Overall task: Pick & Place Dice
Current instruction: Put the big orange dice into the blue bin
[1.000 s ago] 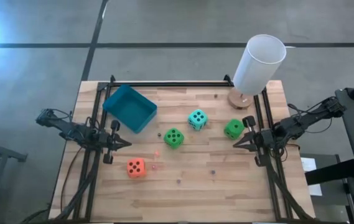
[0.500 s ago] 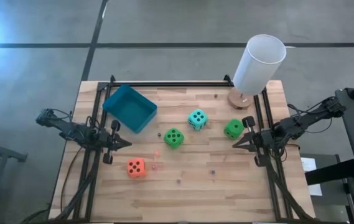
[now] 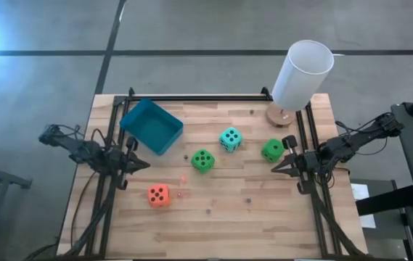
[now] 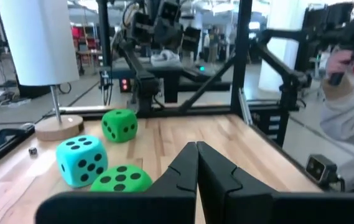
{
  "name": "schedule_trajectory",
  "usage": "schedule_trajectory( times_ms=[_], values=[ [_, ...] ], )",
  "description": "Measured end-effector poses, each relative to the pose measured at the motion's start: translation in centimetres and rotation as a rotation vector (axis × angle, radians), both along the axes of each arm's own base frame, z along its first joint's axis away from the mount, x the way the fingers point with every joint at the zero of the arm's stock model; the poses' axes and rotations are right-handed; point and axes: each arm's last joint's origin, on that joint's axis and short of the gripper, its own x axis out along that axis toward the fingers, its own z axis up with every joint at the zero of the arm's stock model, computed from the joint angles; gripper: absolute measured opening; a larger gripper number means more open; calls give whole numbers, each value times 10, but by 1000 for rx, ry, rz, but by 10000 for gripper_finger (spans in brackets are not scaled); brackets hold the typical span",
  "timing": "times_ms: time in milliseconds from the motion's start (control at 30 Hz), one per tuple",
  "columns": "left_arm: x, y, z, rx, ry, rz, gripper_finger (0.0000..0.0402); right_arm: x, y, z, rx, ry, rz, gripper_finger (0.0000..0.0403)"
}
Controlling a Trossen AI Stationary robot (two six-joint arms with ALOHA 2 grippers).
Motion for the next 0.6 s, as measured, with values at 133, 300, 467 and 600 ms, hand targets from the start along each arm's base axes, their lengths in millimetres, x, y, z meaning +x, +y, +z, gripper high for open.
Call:
schedule_trajectory(
  times_ms=[133, 300, 467, 600],
  values=[
    [7, -3, 14, 37, 78, 0, 6, 0, 0, 0, 0, 0, 0, 8],
    [20, -10, 37, 84, 211, -1, 6, 0, 0, 0, 7, 3, 0, 8],
    [39, -19, 62, 89, 386, 10, 6, 0, 0, 0, 30, 11, 1, 8],
    [54, -26, 74, 75, 544, 37, 6, 0, 0, -2, 42, 33, 1, 8]
  ],
)
